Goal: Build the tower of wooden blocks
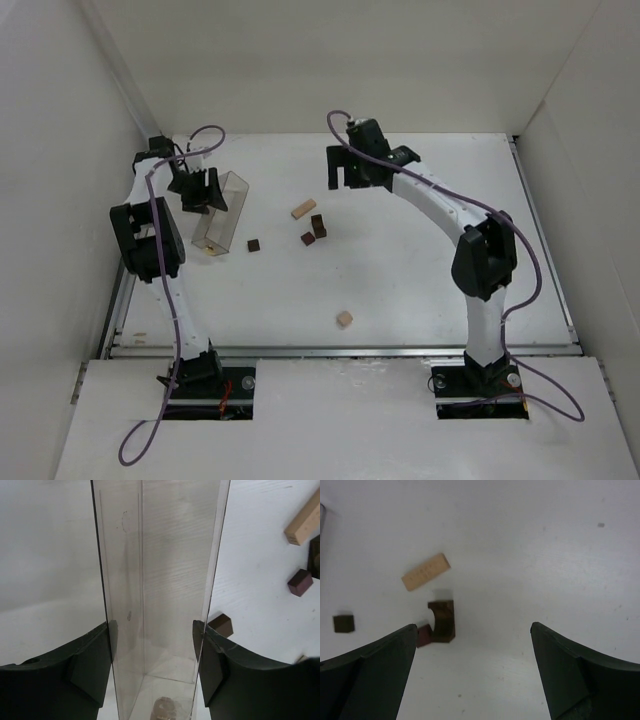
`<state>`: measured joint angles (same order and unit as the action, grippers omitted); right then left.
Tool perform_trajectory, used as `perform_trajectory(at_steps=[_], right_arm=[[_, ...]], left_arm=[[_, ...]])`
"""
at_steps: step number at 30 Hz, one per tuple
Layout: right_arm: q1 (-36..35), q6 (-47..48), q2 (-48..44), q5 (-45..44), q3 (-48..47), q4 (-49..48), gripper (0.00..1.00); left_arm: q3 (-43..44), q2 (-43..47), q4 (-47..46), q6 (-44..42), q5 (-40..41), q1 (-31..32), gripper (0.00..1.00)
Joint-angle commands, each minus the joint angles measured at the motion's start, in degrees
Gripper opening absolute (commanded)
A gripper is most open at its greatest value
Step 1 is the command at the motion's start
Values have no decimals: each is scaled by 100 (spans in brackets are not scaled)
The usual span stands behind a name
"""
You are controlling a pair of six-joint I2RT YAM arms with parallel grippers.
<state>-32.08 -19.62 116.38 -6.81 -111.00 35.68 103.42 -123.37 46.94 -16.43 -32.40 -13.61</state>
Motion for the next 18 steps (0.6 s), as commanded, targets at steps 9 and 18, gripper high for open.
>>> perform_trajectory(at_steps=[9, 18], right_arm=[[-816, 741, -2714, 1902, 3294, 1766, 100], [-2688, -683, -3279, 1077, 4410, 2206, 100]], left_arm=[[-779, 522, -668, 166, 620, -213, 100], [-261, 1157, -634, -177, 1122, 7, 100]])
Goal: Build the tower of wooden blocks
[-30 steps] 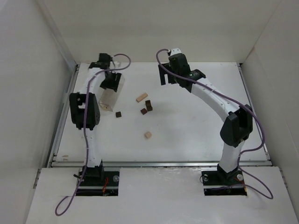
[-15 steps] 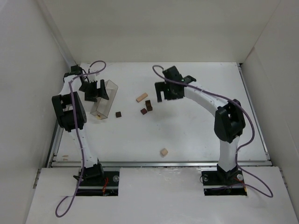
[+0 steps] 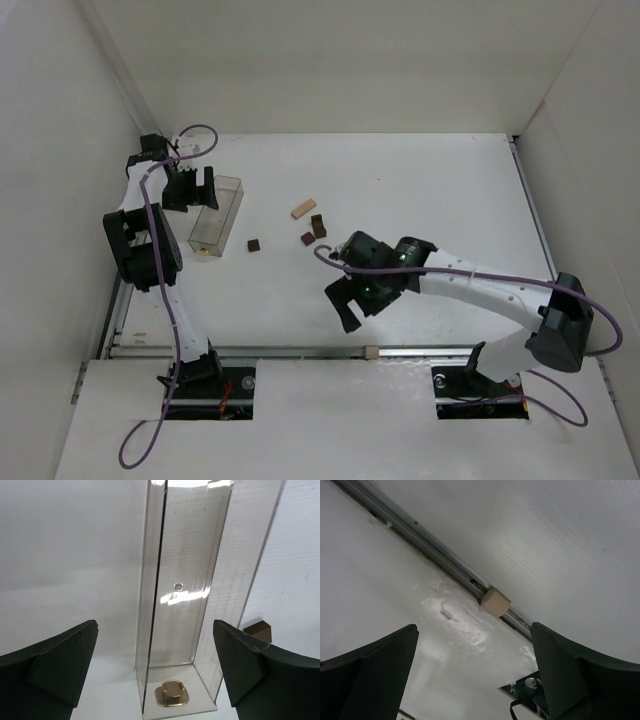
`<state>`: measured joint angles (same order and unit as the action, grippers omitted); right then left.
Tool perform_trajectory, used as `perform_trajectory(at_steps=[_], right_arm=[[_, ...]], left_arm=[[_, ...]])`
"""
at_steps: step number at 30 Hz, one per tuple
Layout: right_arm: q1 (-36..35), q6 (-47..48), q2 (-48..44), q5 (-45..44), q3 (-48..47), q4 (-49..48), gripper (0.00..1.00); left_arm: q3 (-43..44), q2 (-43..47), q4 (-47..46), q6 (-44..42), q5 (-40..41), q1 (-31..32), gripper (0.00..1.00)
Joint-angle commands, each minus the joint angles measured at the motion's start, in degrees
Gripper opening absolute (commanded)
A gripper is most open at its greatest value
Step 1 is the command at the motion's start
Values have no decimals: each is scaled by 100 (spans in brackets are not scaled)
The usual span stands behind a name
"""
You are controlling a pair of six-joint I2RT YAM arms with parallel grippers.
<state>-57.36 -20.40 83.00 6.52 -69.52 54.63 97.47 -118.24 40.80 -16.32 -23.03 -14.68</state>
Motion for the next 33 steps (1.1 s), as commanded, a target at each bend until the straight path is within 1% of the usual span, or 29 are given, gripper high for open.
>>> perform_trajectory(at_steps=[1, 4, 5, 6, 8, 9, 11, 13, 15, 17, 19, 20, 23, 26, 28, 29, 32, 33], right_arm=[[-231, -744, 58, -257, 333, 372, 100], [-556, -1542, -47, -467, 596, 434, 100], [-748, -1702, -47, -520, 597, 434, 100], [-750, -1878, -47, -581, 597, 434, 100], [-1013, -2186, 66, -669, 597, 496, 97], [-1083, -2448, 128, -748, 597, 565, 97], [-1259, -2591, 233, -749, 597, 566, 97], [-1260, -2916, 339, -881, 545, 645, 97], [-1260, -3092, 479, -942, 378, 479, 95], [-1260, -3504, 585, -1082, 272, 347, 94], [-1321, -3847, 708, -1337, 219, 399, 93], [-1321, -4205, 709, -1555, 219, 451, 91], [-1321, -4839, 437, -1716, 780, 259, 87], [-1391, -5130, 77, -1716, 1431, -303, 86], [-1584, -5132, -73, -2004, 1764, -803, 85], [-1637, -5132, -74, -2006, 1766, -805, 85], [-1786, -4921, 40, -2191, 1828, -1112, 85], [-1787, -4921, 145, -2278, 1758, -1113, 85]], left_arm=[[334, 713, -19, -188, 263, 114, 100], [185, 1047, -19, -249, 316, 167, 100], [185, 1109, -19, -301, 316, 167, 100], [89, 1171, -19, -302, 377, 167, 100], [10, 1224, -81, -302, 439, 220, 100], [-43, 1302, -81, -302, 544, 289, 100], [-44, 1356, -81, -197, 650, 290, 100], [-158, 1435, -81, -197, 711, 351, 100], [-271, 1575, -81, -144, 712, 351, 100], [-395, 1803, -203, -144, 852, 351, 100], [-588, 2066, -458, -73, 992, 351, 100], [-650, 2163, -546, -21, 1141, 351, 100], [-712, 2549, -906, -21, 1370, 351, 100], [-712, 2953, -1231, -21, 1424, 351, 100], [-598, 3191, -1433, 241, 1476, 351, 100], [-545, 3193, -1434, 243, 1476, 351, 100], [-256, 3254, -1417, 637, 1810, 351, 100], [-90, 3306, -1417, 734, 2063, 351, 100]])
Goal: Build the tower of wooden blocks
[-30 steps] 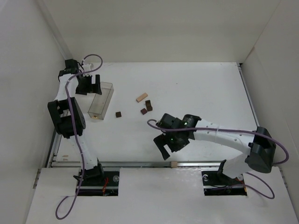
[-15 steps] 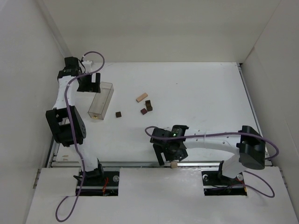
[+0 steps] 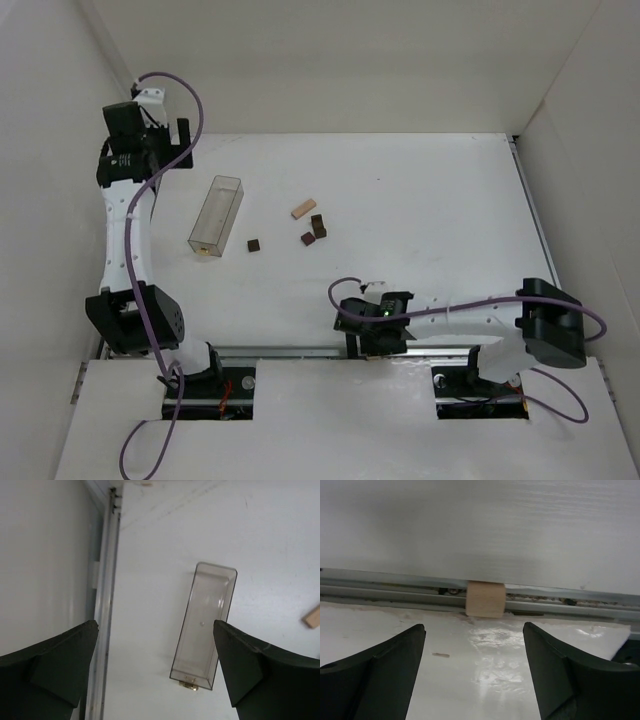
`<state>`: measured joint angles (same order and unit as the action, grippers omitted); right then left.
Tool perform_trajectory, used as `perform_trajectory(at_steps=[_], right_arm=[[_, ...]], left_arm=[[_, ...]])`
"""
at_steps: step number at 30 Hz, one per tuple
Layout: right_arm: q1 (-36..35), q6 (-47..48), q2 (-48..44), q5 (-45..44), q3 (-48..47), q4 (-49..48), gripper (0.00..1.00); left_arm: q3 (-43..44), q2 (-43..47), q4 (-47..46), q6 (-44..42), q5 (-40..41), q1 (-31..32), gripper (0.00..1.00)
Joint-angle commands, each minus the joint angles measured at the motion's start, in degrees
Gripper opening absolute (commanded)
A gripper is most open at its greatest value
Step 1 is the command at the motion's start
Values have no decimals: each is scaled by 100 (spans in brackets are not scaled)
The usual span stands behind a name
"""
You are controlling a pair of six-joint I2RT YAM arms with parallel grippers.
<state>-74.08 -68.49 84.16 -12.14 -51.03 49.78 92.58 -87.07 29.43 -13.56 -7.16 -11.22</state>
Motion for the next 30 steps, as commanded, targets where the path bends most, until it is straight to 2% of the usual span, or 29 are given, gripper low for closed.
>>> perform_trajectory(at_steps=[1, 4, 11, 16, 22, 26, 30], right_arm=[[-167, -112, 91, -412, -92, -680, 84], [-220, -164, 259, -334, -92, -908, 81], [-326, -411, 540, -280, 102, -1023, 77], [-326, -542, 952, -280, -38, -611, 70], [-326, -981, 1384, -525, -460, 345, 70], [-387, -1044, 1559, -763, -996, 909, 71], [-387, -1105, 1630, -764, -1042, 832, 71]], left_arm=[[454, 190, -219, 573, 670, 6, 100], [507, 330, -218, 943, 1233, -116, 100], [331, 489, -218, 776, 1182, -222, 96], [208, 489, -218, 776, 1313, -222, 91], [156, 436, -60, 715, 541, -222, 90], [103, 436, -60, 715, 417, -222, 90], [103, 383, -60, 715, 355, -222, 90]])
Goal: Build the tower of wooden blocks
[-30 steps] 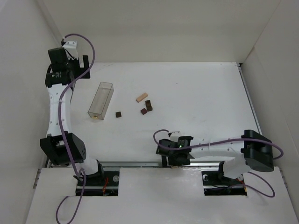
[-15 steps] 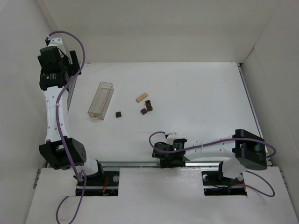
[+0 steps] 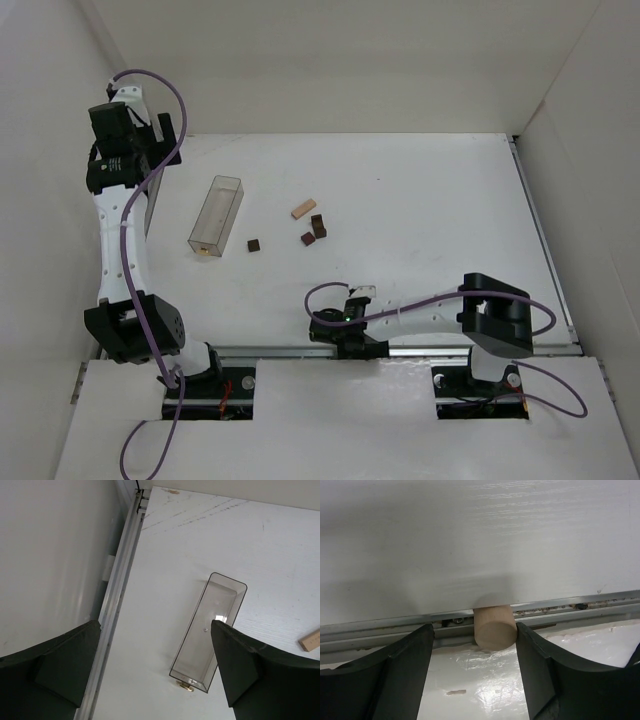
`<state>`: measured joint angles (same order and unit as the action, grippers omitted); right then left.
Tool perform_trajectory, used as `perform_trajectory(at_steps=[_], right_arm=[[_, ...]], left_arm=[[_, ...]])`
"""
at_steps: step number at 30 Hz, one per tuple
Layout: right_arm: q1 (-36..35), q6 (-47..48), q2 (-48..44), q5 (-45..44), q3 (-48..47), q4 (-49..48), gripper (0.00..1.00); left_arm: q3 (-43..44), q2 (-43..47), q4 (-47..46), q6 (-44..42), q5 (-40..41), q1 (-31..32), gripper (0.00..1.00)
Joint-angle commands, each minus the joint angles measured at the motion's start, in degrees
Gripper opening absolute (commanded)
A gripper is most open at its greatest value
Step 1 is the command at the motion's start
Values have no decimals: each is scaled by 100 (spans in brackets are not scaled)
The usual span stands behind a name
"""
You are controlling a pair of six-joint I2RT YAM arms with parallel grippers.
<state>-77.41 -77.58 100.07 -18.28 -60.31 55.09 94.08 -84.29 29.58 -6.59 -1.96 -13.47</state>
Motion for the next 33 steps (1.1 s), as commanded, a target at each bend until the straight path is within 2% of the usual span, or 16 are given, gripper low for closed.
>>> perform_trajectory(at_steps=[1, 6, 7, 10, 13, 14, 16, 20, 23, 25, 27, 28, 29, 30, 32, 33], right_arm=[[-55, -196, -14, -149, -43, 214, 71], [-55, -266, -304, 71, 336, 10, 59], [-55, -336, -304, 71, 423, 10, 48], [-55, -398, -445, 18, 477, 71, 38], [-55, -398, -445, -122, 346, 369, 18], [-55, -398, -445, -184, 171, 467, 7], [-125, -233, -374, -464, -119, 703, 0], [-196, -38, -234, -1053, -1130, 1607, 0], [-39, 14, -777, -1483, -1597, 1768, 0], [575, 391, -1155, -1547, -1493, 1436, 0], [1198, 1181, -1621, -1547, -1343, 736, 0], [1872, 1480, -1701, -1477, -1290, 496, 0], [2209, 1779, -1702, -1389, -1290, 276, 0], [2517, 2338, -1702, -1223, -1290, 83, 0], [3326, 2781, -1396, -1047, -1420, -419, 0], [3563, 3097, -1281, -906, -1474, -542, 0]], left_arm=[[-48, 106, -76, 17, -165, 3, 90], [-48, 106, -23, -44, -113, 3, 90], [-48, 106, -23, -44, -112, 3, 90], [-48, 106, -23, -44, -112, 3, 90], [-48, 106, -23, -44, -165, 3, 90], [-48, 106, -23, -44, -165, 3, 90], [-48, 106, -23, -44, -165, 3, 90], [-48, 106, -23, -44, -165, 3, 90], [-100, 106, 29, -44, -322, 3, 90], [-101, 106, 30, -106, -463, 3, 90], [-223, 53, 30, -411, -1006, 3, 90], [-224, 53, 160, -613, -1296, 3, 90], [-137, -34, 275, -807, -1499, 98, 90], [-84, -165, 372, -939, -1370, 482, 90], [-83, -298, 495, -1212, -906, 993, 90], [-83, -420, 496, -1213, -398, 1492, 90]])
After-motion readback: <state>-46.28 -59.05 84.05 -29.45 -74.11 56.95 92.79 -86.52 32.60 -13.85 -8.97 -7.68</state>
